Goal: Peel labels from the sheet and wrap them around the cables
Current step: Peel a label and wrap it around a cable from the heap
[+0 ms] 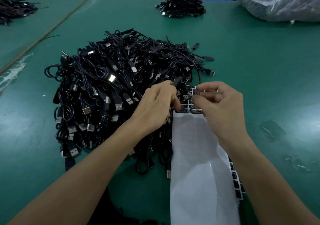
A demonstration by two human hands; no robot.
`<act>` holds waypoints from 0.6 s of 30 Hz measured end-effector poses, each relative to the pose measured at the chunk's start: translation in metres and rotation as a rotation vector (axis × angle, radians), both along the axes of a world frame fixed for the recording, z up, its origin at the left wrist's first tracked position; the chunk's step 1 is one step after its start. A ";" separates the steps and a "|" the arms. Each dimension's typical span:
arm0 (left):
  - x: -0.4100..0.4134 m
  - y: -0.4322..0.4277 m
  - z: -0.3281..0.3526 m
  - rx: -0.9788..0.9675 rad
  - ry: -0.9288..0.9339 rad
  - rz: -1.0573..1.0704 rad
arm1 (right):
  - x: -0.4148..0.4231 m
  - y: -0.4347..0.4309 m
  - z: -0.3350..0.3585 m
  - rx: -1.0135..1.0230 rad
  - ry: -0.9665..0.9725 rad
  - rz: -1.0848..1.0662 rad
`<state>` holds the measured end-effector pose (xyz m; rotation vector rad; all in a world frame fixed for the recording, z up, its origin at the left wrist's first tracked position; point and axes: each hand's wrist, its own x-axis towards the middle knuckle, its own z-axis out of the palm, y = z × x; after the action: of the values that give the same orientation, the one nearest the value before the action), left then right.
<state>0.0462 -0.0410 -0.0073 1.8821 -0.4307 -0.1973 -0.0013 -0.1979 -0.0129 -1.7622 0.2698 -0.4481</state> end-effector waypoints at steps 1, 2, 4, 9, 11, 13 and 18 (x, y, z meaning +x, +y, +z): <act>0.000 0.000 0.000 0.010 -0.005 0.001 | -0.001 -0.001 0.000 0.009 -0.021 0.022; -0.001 0.000 -0.001 0.011 -0.012 0.002 | -0.001 -0.002 0.000 0.038 -0.036 0.048; 0.000 0.000 -0.001 0.010 -0.036 0.000 | 0.000 -0.004 0.000 0.130 -0.041 0.087; -0.001 0.006 0.002 0.009 -0.093 0.006 | 0.000 -0.007 0.004 0.265 -0.001 0.135; -0.003 0.009 0.005 0.003 -0.112 0.021 | -0.001 -0.006 0.005 0.322 0.005 0.162; -0.005 0.009 0.002 0.002 -0.109 0.044 | -0.001 -0.005 0.007 0.350 0.019 0.190; -0.010 0.012 -0.007 -0.041 -0.053 0.061 | -0.001 -0.004 0.007 0.346 0.014 0.213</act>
<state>0.0361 -0.0294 -0.0148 1.8603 -0.4097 -0.0978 -0.0023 -0.2016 -0.0061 -1.4362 0.1557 -0.2200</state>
